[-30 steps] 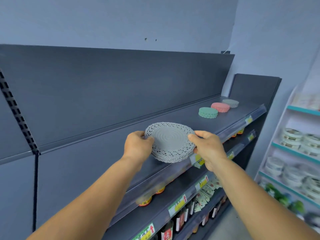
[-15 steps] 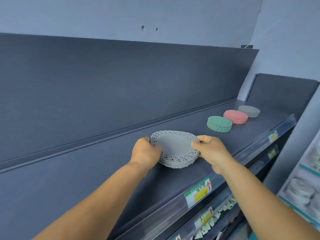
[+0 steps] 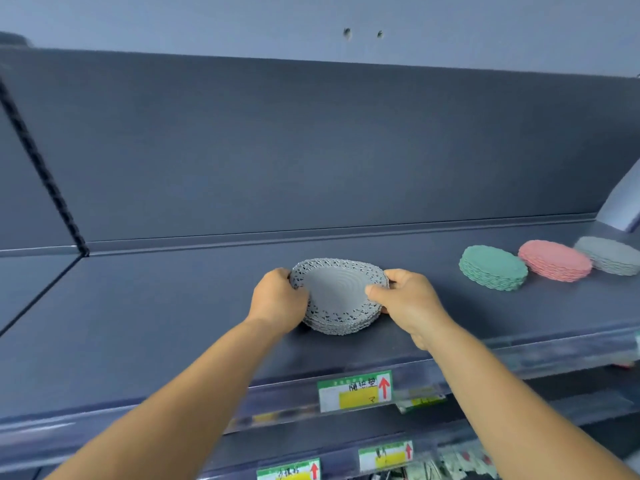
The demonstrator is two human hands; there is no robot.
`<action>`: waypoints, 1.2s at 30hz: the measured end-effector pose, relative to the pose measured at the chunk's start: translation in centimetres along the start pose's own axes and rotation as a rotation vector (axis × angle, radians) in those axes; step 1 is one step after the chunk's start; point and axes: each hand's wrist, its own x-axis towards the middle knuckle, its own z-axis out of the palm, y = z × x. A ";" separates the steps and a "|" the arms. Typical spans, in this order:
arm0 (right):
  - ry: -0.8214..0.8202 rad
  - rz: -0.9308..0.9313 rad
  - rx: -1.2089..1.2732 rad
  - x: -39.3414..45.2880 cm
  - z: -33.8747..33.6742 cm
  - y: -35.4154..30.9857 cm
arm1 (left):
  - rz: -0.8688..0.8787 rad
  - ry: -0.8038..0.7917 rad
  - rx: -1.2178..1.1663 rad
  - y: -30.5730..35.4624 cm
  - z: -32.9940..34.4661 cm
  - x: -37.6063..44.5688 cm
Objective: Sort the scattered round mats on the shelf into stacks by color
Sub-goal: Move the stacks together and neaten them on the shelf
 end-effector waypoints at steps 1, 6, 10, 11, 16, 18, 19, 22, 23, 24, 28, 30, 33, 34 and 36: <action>-0.018 -0.004 -0.005 0.0 -0.1 0.1 | -0.003 0.025 0.003 0.0 0.1 -0.3; -0.052 -0.055 -0.100 0.2 -0.3 0.4 | -0.028 0.133 0.054 0.4 0.7 -1.8; -0.059 -0.087 -0.204 0.0 -0.1 0.2 | -0.015 0.150 0.154 0.4 1.0 -2.3; -0.059 -0.091 -0.240 0.0 -0.1 0.1 | -0.011 0.146 0.195 0.4 1.1 -2.3; -0.072 -0.107 -0.416 0.5 -0.1 0.1 | -0.034 0.081 0.390 0.6 1.4 -2.3; -0.077 -0.099 -0.443 0.6 0.0 0.1 | -0.070 0.074 0.363 0.6 1.4 -2.3; -0.082 -0.095 -0.450 0.7 0.1 0.1 | -0.080 0.081 0.345 0.6 1.5 -2.3; -0.102 -0.081 -0.478 0.7 0.0 -0.2 | -0.096 0.098 0.323 0.8 1.6 -2.5; -0.104 -0.076 -0.483 0.7 0.0 -0.3 | -0.090 0.100 0.328 0.8 1.7 -2.6; -0.109 -0.068 -0.485 0.6 0.0 -0.4 | -0.089 0.092 0.336 0.8 1.7 -2.6; -0.100 -0.039 -0.472 0.2 0.2 -0.8 | -0.058 0.094 0.390 0.5 1.6 -2.5; -0.082 -0.021 -0.469 -0.2 0.3 -1.0 | -0.055 0.094 0.383 0.5 1.5 -2.6; -0.049 -0.020 -0.469 -0.6 0.4 -1.1 | -0.024 0.090 0.392 0.2 1.3 -2.5; -0.040 -0.016 -0.466 -0.8 0.4 -1.3 | -0.017 0.076 0.394 0.2 1.1 -2.6; -0.039 -0.009 -0.456 -0.7 0.5 -1.2 | -0.008 0.067 0.382 -0.1 1.0 -2.4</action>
